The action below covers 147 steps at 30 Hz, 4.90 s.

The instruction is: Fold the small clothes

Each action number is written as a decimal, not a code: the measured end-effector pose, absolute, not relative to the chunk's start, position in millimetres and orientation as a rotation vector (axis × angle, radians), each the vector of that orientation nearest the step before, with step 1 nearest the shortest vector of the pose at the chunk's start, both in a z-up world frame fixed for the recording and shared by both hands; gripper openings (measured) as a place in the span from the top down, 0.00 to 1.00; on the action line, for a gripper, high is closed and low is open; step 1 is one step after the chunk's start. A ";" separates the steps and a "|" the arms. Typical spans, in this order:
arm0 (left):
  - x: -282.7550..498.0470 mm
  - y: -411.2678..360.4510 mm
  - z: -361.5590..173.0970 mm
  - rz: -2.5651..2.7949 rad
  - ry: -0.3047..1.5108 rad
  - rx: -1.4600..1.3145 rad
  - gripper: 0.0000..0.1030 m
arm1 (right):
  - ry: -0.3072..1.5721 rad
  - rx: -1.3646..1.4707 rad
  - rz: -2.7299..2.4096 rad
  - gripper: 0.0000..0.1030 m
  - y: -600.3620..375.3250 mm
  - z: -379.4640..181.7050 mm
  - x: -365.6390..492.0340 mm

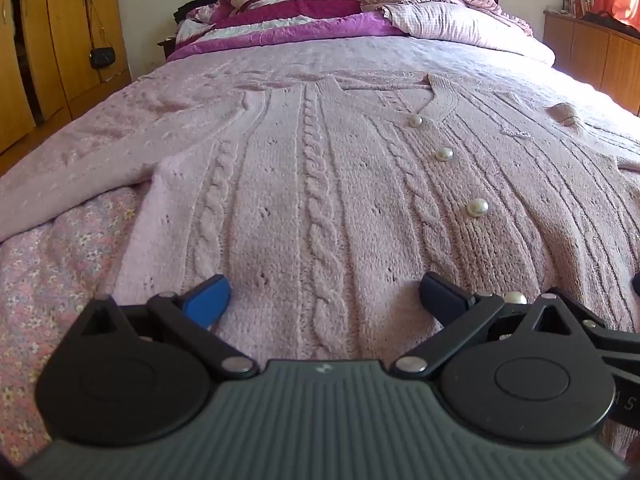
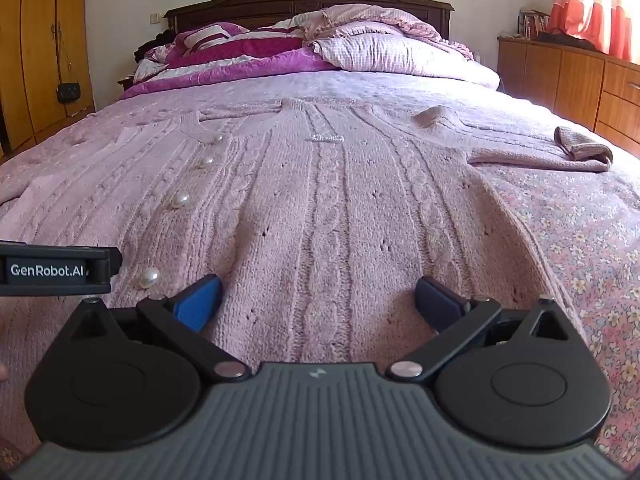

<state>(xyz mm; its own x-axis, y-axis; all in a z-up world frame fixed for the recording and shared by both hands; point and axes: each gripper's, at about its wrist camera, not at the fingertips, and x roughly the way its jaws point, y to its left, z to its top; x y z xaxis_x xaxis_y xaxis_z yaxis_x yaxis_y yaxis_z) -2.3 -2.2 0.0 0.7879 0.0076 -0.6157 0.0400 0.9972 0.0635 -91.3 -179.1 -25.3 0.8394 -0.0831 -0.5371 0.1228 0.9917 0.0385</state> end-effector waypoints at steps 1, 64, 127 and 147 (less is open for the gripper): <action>-4.4 -0.3 0.0 -0.019 0.664 0.073 0.00 | 0.567 0.074 -0.108 0.00 -179.2 -25.2 -91.2; 1.1 -0.2 -0.5 -0.027 0.675 0.072 0.00 | 0.549 0.056 -0.114 0.00 -175.8 -27.2 -94.1; 51.8 -40.2 29.2 -0.079 0.820 0.126 0.00 | 0.512 0.306 -0.375 0.00 -507.9 26.4 31.4; 56.9 -44.0 14.5 -0.078 0.829 0.114 0.00 | 0.594 0.246 -0.554 0.15 -591.5 -19.9 117.5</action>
